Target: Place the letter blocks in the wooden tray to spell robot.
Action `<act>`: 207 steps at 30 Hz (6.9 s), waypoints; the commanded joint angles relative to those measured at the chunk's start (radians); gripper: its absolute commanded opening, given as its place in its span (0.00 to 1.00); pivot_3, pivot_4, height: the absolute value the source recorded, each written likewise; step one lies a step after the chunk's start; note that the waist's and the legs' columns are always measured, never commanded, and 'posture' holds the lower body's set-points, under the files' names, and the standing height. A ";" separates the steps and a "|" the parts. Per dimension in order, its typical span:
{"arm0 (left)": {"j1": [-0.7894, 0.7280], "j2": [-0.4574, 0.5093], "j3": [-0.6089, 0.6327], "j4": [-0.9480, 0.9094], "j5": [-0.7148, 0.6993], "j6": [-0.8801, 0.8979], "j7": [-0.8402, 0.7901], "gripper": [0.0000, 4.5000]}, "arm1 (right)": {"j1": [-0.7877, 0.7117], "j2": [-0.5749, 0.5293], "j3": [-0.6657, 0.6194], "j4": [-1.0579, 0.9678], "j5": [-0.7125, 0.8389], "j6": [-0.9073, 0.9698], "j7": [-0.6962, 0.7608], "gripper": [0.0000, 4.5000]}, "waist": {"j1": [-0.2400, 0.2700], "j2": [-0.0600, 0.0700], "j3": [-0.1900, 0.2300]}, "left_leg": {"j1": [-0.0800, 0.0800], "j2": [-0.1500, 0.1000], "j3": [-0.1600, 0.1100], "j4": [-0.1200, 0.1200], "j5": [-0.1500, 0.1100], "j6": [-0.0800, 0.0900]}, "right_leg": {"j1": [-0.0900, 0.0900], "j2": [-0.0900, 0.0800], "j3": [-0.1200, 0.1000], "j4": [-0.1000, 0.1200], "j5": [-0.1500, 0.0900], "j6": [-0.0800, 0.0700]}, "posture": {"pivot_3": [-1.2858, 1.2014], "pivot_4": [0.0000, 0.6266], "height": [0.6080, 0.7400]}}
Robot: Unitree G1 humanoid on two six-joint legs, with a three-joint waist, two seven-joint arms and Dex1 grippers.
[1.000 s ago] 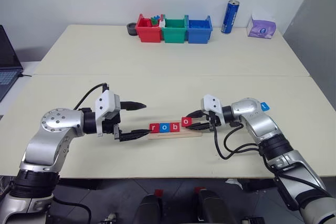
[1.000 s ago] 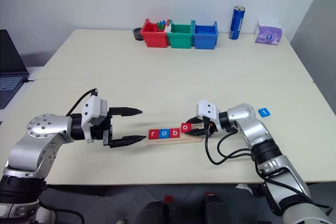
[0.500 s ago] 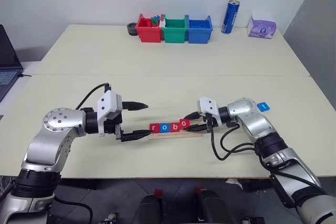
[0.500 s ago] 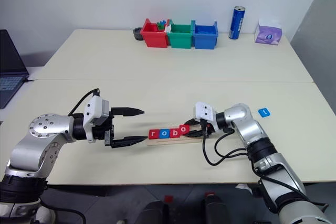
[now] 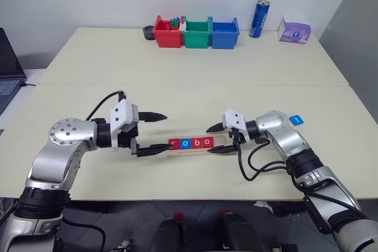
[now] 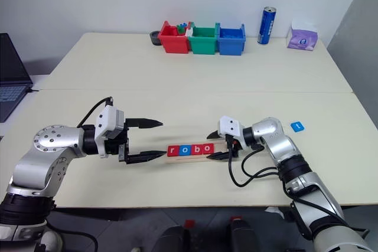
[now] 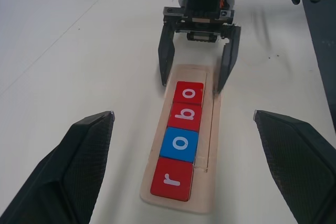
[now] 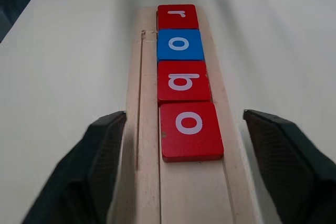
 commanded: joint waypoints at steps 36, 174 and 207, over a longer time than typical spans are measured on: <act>-0.145 -0.276 -0.237 -0.114 0.095 0.086 0.227 1.00 | 0.370 -0.102 -0.578 -0.292 0.028 0.403 -0.974 1.00 | -0.010 0.000 -0.001 | 0.000 -0.001 0.002 -0.001 0.000 0.000 | 0.000 0.002 0.005 0.000 0.000 0.000 | 0.52 0.24 1.00; -0.043 -0.035 -0.082 -0.034 0.016 -0.075 -0.021 1.00 | 0.029 -0.053 -0.024 -0.093 -0.003 0.034 -0.031 0.36 | 0.001 0.000 0.001 | 0.000 0.000 0.000 -0.001 0.000 0.000 | 0.000 0.000 -0.001 0.000 -0.001 -0.001 | 0.52 0.24 1.00; -0.056 -0.054 -0.088 0.003 0.040 -0.100 -0.023 1.00 | 0.033 -0.128 -0.139 -0.185 0.086 0.167 -0.027 1.00 | 0.004 0.000 0.001 | 0.000 0.000 -0.001 -0.001 0.000 0.000 | 0.000 -0.001 -0.001 0.000 -0.001 -0.001 | 0.52 0.24 1.00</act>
